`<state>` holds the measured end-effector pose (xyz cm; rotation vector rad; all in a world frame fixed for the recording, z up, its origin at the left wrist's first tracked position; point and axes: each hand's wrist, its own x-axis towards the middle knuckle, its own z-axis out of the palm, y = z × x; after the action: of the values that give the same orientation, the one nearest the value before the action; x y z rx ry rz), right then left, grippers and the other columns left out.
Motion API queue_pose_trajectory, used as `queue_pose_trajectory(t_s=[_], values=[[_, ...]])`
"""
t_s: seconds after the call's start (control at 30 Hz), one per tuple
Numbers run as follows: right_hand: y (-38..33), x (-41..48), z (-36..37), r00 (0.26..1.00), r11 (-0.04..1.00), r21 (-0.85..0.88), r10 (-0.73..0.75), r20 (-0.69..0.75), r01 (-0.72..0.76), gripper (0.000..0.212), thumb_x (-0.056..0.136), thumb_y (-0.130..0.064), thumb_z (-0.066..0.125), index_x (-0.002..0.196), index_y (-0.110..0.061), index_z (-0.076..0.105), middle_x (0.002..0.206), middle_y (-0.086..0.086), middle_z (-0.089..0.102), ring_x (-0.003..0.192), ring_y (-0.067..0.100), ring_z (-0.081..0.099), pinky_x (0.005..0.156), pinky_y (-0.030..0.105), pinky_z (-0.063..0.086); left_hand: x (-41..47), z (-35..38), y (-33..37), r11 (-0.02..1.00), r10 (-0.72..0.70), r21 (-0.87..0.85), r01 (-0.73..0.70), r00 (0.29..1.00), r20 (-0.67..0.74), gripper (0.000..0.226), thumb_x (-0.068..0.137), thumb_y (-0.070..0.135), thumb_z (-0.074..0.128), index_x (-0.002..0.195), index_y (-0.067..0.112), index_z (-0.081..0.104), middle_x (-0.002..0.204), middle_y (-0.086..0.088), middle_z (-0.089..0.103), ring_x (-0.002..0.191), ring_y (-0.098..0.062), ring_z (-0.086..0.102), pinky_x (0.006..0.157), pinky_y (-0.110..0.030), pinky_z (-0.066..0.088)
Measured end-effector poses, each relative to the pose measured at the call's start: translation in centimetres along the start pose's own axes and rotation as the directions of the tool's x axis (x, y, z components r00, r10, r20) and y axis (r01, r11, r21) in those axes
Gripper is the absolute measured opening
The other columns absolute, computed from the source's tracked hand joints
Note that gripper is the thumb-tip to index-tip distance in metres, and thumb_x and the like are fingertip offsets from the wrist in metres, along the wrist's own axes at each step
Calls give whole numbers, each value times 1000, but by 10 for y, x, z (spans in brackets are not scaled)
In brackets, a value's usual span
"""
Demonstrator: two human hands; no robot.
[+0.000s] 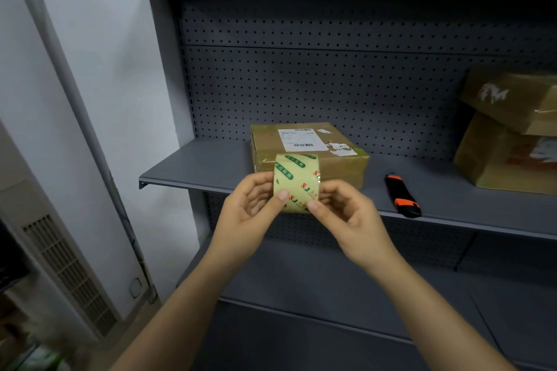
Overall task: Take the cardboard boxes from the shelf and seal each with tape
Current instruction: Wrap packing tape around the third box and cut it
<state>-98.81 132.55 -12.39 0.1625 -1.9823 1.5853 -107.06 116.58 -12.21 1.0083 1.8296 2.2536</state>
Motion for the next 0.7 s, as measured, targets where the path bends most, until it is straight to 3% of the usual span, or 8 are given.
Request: queue_pose_trajectory(t_s=[0.17,0.3,0.47,0.7], values=[[4,3,-1,998,1000,-2,17,-54,-17,23,80,-9,77,98,-13,64,92,-2,69,87,15,64,81,26,52,4,5,-3,1000,-7,-2,7,999,-37,23,89,14,64,112,10,62,107,-9,72,100,-19,69,84,-26,56],[-5,14,-9,981,994,-103,-62,-183,44,34,79,-27,80,107,-25,60,108,-5,63,102,12,60,91,25,48,4,6,-5,997,23,78,-23,1000,-11,16,94,16,63,110,13,62,103,-8,70,96,-22,67,82,-30,57],[-16,28,-10,996,953,-301,-60,-67,37,38,81,-35,77,117,-34,64,121,-15,61,117,0,54,98,14,41,0,9,-7,989,43,142,-52,997,60,19,89,23,59,106,16,63,89,6,66,83,-12,60,76,-28,53],[-15,33,-9,999,972,-232,-44,-14,40,21,83,-22,76,104,-21,76,106,-10,71,103,5,65,94,29,52,-3,7,-6,980,72,179,-90,992,106,20,90,22,59,108,14,63,90,5,65,84,-10,59,75,-25,51]])
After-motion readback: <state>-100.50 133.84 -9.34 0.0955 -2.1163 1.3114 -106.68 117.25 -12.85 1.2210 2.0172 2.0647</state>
